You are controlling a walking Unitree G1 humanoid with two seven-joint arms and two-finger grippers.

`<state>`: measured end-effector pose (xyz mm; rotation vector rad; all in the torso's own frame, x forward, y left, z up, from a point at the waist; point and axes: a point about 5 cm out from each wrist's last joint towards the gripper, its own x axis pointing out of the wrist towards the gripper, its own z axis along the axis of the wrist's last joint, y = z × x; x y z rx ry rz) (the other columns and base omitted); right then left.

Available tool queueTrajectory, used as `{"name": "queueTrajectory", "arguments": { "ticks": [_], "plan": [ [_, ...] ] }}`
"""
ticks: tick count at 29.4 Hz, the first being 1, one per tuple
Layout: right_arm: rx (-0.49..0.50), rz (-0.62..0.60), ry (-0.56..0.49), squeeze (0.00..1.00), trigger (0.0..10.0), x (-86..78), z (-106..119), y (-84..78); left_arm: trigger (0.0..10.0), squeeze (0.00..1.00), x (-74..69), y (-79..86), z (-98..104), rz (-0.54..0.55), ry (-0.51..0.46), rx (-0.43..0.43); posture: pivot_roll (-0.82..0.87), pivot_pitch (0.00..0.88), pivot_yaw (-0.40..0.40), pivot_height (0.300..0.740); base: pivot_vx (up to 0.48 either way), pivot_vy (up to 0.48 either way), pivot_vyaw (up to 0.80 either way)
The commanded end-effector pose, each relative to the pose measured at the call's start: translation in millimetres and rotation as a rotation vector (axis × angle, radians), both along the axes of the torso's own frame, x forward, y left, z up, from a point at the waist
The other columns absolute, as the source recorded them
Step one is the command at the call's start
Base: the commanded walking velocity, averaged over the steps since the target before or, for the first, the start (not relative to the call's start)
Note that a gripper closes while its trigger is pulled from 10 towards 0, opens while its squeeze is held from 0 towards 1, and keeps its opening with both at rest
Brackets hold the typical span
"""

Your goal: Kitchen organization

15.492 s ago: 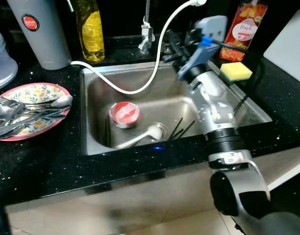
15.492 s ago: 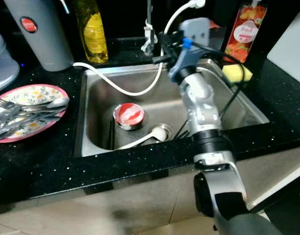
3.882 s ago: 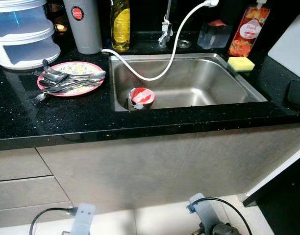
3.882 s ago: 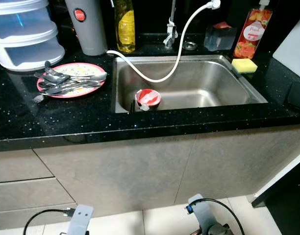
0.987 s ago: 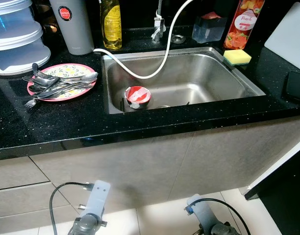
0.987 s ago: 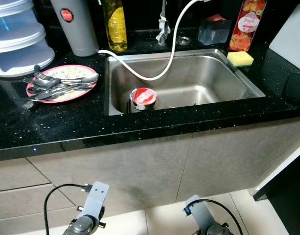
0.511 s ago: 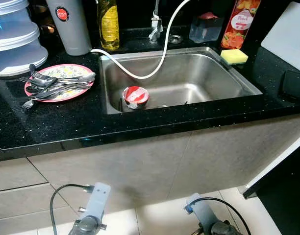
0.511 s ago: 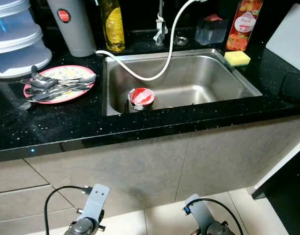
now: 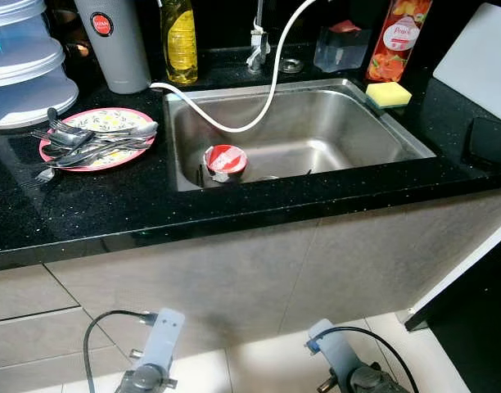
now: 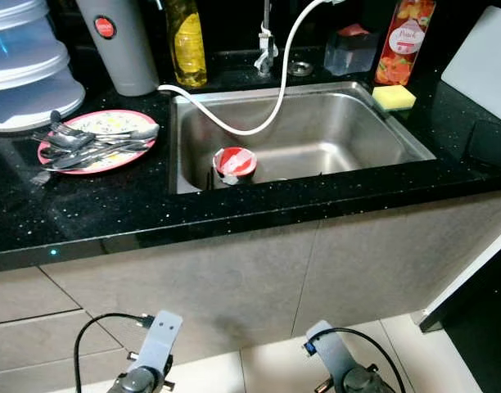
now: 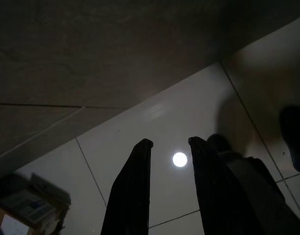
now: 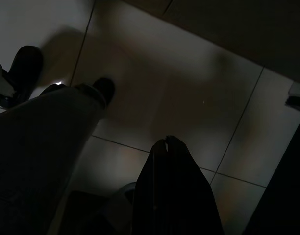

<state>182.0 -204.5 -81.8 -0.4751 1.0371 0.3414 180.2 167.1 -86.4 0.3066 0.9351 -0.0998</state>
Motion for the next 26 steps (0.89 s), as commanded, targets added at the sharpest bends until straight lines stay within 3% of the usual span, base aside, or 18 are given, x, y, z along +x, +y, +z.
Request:
{"name": "queueTrajectory", "arguments": {
  "ticks": [1,16,18,20,21,22,26],
  "plan": [
    [0.012,0.017,-0.011,0.0,10.0,4.0,1.3,5.0,10.0,0.0,-7.1,9.2,-2.9,-0.003,0.03,0.026,-0.01,0.0,0.001,0.74,0.0,0.0,0.0],
    [0.012,0.024,0.0,0.0,10.0,1.4,0.2,4.3,10.0,0.0,-8.8,7.9,-3.9,-0.018,0.037,0.033,0.0,0.0,-0.013,0.74,0.0,0.0,0.0],
    [0.012,0.027,0.0,0.0,10.0,1.5,0.3,4.3,10.0,0.0,-8.1,8.4,-4.0,0.068,0.048,-0.026,0.0,0.0,-0.013,0.74,0.0,0.0,0.0],
    [0.015,0.029,-0.002,0.0,10.0,1.9,0.4,5.2,10.0,0.0,-7.1,13.5,-3.8,0.257,0.061,-0.121,0.0,0.0,-0.013,0.74,0.0,0.0,0.0],
    [0.015,0.029,-0.002,0.0,10.0,1.9,0.4,5.2,10.0,0.0,-7.1,13.5,-3.8,0.257,0.061,-0.121,0.0,0.0,-0.013,0.74,0.0,0.0,0.0],
    [0.017,0.03,-0.002,0.0,10.0,1.9,0.3,5.9,10.0,0.0,-8.0,16.6,-4.1,0.331,0.07,-0.146,0.01,0.0,-0.007,0.74,0.0,0.0,0.0],
    [0.018,0.03,-0.002,0.0,10.0,1.8,0.2,6.3,10.0,0.0,-11.0,19.5,-5.4,0.371,0.094,-0.147,0.01,0.0,-0.005,0.74,0.0,0.0,0.0]
  ]
}}
